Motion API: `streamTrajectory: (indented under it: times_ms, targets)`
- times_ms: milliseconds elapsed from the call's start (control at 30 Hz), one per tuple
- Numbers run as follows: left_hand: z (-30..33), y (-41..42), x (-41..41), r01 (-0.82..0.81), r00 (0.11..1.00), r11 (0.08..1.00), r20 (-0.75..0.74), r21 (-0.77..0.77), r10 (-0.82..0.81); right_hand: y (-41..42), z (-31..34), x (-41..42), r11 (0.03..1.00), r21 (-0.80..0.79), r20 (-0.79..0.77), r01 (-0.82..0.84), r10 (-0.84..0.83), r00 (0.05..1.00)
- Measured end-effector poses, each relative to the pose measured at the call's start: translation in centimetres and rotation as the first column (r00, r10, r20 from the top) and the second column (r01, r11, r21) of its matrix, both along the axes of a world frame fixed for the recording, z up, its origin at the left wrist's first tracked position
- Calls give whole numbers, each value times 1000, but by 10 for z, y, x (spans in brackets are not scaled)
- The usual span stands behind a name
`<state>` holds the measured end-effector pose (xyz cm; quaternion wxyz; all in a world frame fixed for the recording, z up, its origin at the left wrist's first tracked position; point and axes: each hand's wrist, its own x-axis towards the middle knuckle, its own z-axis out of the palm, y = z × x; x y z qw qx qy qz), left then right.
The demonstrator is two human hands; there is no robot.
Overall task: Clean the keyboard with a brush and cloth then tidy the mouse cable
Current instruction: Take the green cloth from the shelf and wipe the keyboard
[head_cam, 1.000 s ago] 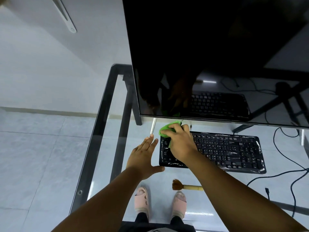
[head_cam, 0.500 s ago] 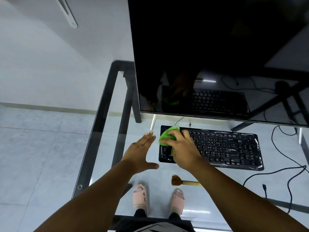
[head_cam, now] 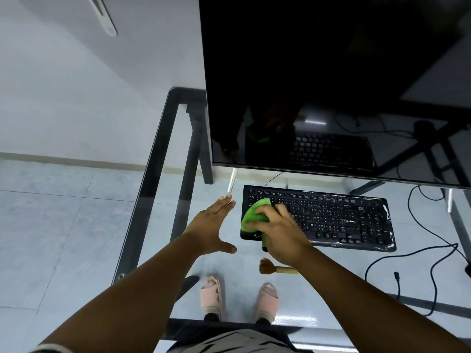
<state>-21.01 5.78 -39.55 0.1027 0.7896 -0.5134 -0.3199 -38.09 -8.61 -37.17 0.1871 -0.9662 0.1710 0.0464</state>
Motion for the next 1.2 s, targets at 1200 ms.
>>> streamTrajectory:
  times_ms: [1200]
  targets:
    - [-6, 3, -1, -34, 999, 999, 14, -35, 35, -6, 0, -25, 996, -49, -23, -72, 71, 997]
